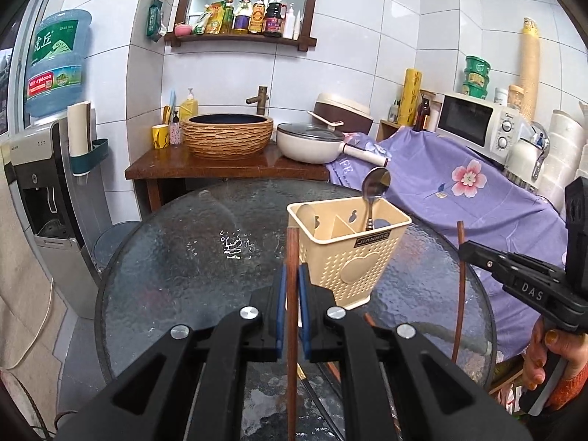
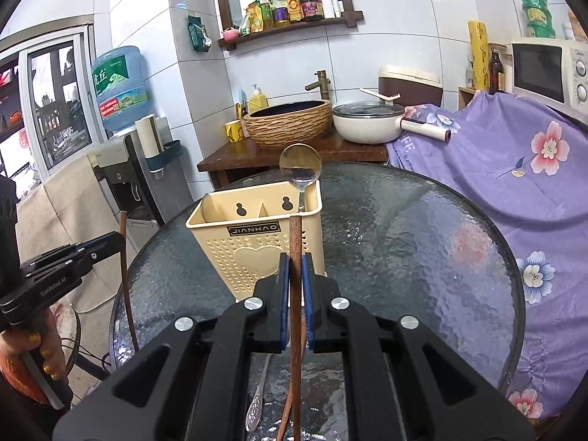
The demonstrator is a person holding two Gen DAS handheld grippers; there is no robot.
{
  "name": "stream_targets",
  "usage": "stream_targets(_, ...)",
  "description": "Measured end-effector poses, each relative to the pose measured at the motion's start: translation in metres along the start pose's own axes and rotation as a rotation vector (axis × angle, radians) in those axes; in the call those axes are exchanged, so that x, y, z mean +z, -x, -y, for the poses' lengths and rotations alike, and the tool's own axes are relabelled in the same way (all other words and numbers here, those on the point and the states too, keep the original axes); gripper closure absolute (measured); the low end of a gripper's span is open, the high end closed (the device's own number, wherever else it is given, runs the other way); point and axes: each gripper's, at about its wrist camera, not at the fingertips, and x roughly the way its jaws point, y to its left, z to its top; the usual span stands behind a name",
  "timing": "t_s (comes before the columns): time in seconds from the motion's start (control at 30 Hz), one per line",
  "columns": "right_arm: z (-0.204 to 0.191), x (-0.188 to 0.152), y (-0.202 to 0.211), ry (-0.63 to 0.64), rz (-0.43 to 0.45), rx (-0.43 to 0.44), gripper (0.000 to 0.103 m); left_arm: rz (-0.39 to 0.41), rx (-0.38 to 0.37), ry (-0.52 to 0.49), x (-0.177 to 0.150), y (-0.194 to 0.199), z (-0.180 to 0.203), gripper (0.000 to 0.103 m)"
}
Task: Organize utensils
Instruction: 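Lift the chopstick with the left tool while the right tool carries its chopstick toward the basket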
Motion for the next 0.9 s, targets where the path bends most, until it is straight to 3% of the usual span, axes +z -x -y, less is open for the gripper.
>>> stream_targets(0.4, -0.005, 0.008, 0.029, 0.013, 0.051, 0.029, 0.096, 0.051, -0.017, 0.0, 0.007, 0.024, -0.004, 0.096)
stream_targets(0.9, -0.015, 0.025, 0.035, 0.054, 0.088, 0.021, 0.096, 0.081, -0.032, -0.014, 0.019, 0.03, 0.0, 0.096)
